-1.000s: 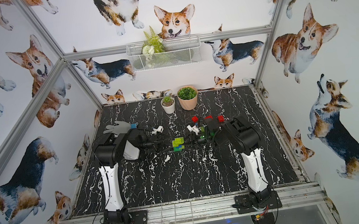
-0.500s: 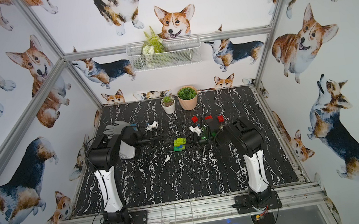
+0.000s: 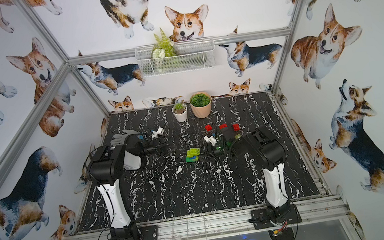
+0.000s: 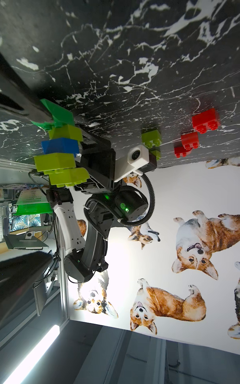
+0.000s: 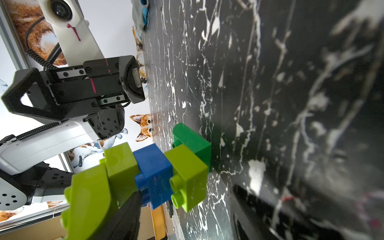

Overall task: Assemble the letter s with lego
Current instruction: Assemble the lego brick with the lego brick.

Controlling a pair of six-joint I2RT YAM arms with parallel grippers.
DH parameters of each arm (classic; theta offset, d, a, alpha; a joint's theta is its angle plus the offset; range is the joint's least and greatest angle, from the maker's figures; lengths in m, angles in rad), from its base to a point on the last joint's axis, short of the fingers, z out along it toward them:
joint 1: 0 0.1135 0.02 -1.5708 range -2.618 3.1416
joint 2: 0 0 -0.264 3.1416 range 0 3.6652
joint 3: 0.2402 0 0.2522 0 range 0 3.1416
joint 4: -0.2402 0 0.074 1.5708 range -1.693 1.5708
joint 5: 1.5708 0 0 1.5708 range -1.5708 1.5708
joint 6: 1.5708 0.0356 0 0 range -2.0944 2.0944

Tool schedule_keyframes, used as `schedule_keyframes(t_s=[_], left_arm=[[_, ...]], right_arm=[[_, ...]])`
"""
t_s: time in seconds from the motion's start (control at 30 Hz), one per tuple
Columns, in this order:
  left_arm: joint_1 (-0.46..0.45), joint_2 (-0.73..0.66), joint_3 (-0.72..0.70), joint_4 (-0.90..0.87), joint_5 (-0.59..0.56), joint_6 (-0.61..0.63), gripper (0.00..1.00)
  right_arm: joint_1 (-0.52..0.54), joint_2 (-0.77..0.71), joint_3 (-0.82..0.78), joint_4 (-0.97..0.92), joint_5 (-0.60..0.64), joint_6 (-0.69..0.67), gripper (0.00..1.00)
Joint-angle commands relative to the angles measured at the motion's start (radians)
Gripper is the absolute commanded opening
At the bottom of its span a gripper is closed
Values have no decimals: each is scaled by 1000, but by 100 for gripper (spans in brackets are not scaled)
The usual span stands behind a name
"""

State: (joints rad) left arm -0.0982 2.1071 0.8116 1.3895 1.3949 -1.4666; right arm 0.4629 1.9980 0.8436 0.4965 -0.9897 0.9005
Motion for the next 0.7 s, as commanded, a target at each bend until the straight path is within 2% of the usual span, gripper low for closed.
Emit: schedule_keyframes(t_s=[0.0,0.03,0.1,0.13,0.17,0.2,0.23,0.27,0.3,0.37,0.4,0.47,0.67], left_arm=[[7,-12,6,25,6,-39,100],[8,-21,5,-11,-1,-7,99],[13,-68,-4,-172,-33,148,100],[17,-118,-3,-389,-61,316,100],[18,-191,28,-813,-123,647,99],[1,-267,191,-1493,-314,1167,99],[-40,-287,303,-1859,-391,1401,100],[-33,-286,312,-1858,-312,1366,100],[-9,-287,300,-1777,-305,1262,100],[7,-285,346,-1861,-365,1313,99],[-5,-279,354,-1858,-363,1303,100],[-45,-268,403,-1971,-444,1385,100],[-51,-292,385,-1953,-473,1358,100]], right_arm=[[4,-2,12,-145,100,-4,68],[4,-2,18,-156,104,-12,68],[4,-2,24,-177,109,-27,68],[4,-4,25,-183,111,-31,67],[4,-10,25,-192,117,-35,67],[5,-14,25,-195,120,-38,67],[3,-14,23,-194,119,-38,67],[2,-12,20,-188,117,-35,67],[2,-8,17,-171,115,-27,67],[2,7,11,-126,105,5,67],[2,14,4,-84,99,31,67],[2,16,1,-67,100,38,67],[4,-18,-14,-87,114,21,67]])
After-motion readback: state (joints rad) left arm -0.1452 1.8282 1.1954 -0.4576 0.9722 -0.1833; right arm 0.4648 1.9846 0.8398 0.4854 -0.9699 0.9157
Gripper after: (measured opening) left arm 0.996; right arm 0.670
